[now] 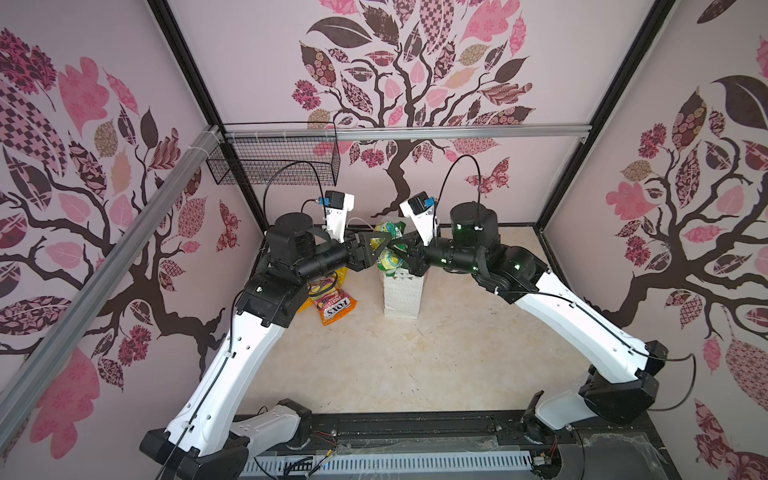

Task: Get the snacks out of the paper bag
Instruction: 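Grasp the raised candy bag with the left gripper beside the right gripper, then carry the candy bag toward the table with the left gripper while the right withdraws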

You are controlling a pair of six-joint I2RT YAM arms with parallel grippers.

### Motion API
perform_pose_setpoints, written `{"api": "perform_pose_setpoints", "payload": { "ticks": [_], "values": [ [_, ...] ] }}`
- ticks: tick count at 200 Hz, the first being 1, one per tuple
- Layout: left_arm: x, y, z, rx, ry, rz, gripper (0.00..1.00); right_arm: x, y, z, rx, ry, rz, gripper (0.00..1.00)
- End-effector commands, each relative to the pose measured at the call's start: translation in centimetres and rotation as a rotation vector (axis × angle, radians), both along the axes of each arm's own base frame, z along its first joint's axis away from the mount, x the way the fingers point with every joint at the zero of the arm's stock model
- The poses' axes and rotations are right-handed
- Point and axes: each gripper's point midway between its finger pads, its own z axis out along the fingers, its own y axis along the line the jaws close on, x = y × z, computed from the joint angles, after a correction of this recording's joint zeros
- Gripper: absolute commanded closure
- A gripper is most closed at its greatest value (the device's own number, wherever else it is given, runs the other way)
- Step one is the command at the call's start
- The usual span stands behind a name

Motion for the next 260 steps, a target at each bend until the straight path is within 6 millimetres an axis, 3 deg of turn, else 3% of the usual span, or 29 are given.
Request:
{"api": "perform_pose_setpoints", "payload": {
  "ticks": [1,34,73,97,126,179,218,260],
  "values": [
    [-0.8,-0.5,1.8,-0.035,-0.050,-0.050,0.55,-1.7,-0.8,5.1,0.127,-0.073,0.038,0.99],
    [-1.1,-0.3,2.1,-0.031,-0.087,-0.049,0.76,-1.6,-0.7,4.9,0.121,-0.071,0.032,0.78],
    [-1.3,0.1,2.3,-0.014,-0.116,-0.034,1.00,-1.5,-1.0,4.8,0.118,-0.074,0.020,0.71],
    [-1.7,0.5,2.9,-0.012,-0.146,-0.021,1.00,-1.6,-1.3,5.3,0.127,-0.090,0.011,0.60],
    [-1.8,1.6,3.4,0.028,-0.201,0.038,1.00,-1.8,-2.3,6.1,0.140,-0.132,-0.017,0.35],
    [-0.9,5.9,1.8,0.237,-0.211,0.262,1.00,-2.2,-4.6,7.1,0.172,-0.216,-0.087,0.01],
    [-0.5,9.9,-1.1,0.397,-0.163,0.450,1.00,-1.9,-5.5,6.6,0.164,-0.241,-0.132,0.00],
    [-0.7,14.2,-5.1,0.536,-0.096,0.643,1.00,-1.3,-5.1,4.8,0.122,-0.227,-0.138,0.00]
  ]
}}
